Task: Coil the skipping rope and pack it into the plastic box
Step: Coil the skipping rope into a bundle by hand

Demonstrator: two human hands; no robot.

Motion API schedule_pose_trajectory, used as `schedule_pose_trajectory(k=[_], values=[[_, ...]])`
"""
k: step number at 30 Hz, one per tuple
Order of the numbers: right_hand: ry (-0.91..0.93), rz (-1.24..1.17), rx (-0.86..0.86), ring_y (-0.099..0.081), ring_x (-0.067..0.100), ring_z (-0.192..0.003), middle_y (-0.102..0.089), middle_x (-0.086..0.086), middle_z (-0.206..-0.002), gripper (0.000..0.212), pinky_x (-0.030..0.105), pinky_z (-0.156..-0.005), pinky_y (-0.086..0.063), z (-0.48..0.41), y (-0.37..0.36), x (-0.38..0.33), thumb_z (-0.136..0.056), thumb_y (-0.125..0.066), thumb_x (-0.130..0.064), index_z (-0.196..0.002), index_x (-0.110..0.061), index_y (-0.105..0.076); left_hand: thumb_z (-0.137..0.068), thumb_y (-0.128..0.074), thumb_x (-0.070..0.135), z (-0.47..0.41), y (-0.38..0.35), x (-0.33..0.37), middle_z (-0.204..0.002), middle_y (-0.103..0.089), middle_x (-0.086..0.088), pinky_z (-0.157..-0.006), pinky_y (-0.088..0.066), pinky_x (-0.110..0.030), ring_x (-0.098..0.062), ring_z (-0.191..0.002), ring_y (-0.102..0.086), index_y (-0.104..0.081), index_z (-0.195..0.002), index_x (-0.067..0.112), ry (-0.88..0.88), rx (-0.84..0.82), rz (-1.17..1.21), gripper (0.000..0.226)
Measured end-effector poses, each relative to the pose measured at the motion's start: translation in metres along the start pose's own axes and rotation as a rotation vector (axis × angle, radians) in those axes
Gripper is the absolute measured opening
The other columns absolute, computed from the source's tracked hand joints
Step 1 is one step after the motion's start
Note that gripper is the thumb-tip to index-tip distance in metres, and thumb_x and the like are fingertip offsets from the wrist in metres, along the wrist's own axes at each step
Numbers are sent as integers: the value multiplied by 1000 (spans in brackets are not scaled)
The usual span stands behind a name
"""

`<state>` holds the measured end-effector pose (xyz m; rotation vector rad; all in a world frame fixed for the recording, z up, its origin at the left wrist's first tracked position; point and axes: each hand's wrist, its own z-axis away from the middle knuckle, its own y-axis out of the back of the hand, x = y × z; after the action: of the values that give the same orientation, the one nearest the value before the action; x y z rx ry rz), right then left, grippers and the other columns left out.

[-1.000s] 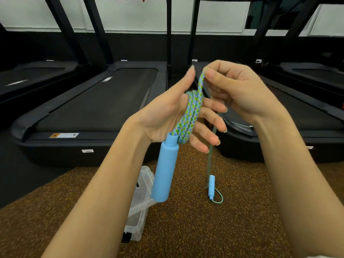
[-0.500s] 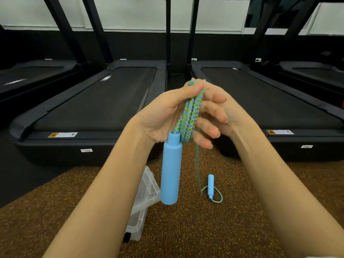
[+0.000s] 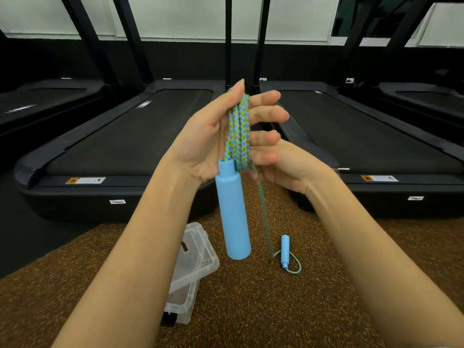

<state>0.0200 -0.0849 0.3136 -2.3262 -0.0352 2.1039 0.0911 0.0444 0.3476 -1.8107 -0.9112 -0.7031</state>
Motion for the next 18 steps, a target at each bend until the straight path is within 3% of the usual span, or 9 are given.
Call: schedule_pose_trajectory(k=[3, 8, 13, 18], values=[[-51, 130, -90, -52, 9, -50, -63, -3, -62, 27, 22, -51, -42, 9, -2, -3, -99, -37, -19, -84, -14, -59, -91, -44, 30, 2, -3, 5, -96, -72, -17, -66, -59, -40, -27, -74, -71, -57, -112, -3, -52, 88, -13, 41], [-134, 236, -191, -54, 12, -57, -63, 5, -78, 26, 25, -59, -45, 15, -3, -8, -97, -40, -25, -95, -20, -65, -99, -20, 39, 5, -9, 10, -88, -74, -1, -61, -58, -30, -12, -67, -69, -55, -107, 9, -192, 358, -248, 46], [-171, 340, -222, -55, 11, -58, -64, 8, -80, 24, 24, -65, -47, 20, -2, -14, -98, -39, -21, -108, -19, -61, -100, -23, 36, 5, -5, 12, -93, -72, -4, -68, -58, -35, -15, -74, -70, -54, -108, 9, -276, 500, -292, 42], [-155, 446, -195, -50, 11, -54, -63, 3, -69, 29, 20, -60, -42, 23, 1, -20, -96, -45, -16, -121, -19, -58, -100, -25, 35, 4, -2, 12, -94, -72, -5, -71, -58, -37, -17, -77, -71, -54, -108, 9, -301, 563, -311, 40]])
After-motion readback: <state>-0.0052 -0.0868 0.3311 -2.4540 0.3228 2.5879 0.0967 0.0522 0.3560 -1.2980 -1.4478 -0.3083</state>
